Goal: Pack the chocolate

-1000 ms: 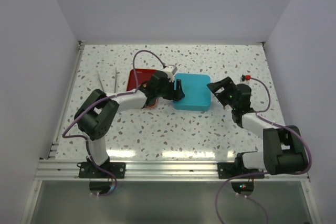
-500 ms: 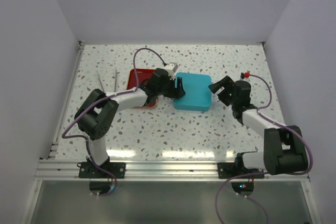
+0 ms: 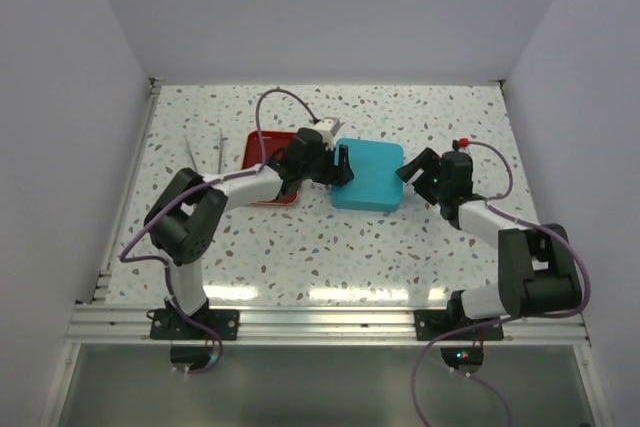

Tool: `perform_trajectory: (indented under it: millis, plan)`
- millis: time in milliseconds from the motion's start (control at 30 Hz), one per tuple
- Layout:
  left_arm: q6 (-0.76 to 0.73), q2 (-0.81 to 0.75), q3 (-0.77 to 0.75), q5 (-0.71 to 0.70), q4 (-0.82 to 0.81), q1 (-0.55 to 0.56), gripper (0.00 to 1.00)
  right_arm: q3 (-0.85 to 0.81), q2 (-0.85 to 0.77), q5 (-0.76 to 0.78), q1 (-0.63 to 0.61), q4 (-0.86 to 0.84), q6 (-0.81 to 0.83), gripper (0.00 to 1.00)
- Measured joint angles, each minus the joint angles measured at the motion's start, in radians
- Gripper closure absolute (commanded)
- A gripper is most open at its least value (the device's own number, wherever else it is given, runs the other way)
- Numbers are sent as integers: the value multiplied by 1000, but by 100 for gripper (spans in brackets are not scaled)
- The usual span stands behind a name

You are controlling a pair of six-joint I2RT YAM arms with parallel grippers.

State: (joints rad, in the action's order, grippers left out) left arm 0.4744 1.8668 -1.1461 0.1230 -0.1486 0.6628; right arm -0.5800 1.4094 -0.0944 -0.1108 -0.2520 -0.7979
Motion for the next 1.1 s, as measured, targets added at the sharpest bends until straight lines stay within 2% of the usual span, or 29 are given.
perform_trajectory:
  millis: [167,467,833,1100]
  plan:
    - [0,7,-5,-6,8,0,27,-15,13,-1,0,16,18,36]
    - [0,16,-9,-34,25,0,27,-41,13,-2,0,23,38,48]
    - [0,30,-28,-48,37,-2,28,-65,58,-25,-2,21,40,57]
    - [0,40,-45,-50,39,-16,28,-89,84,-39,-8,14,40,59]
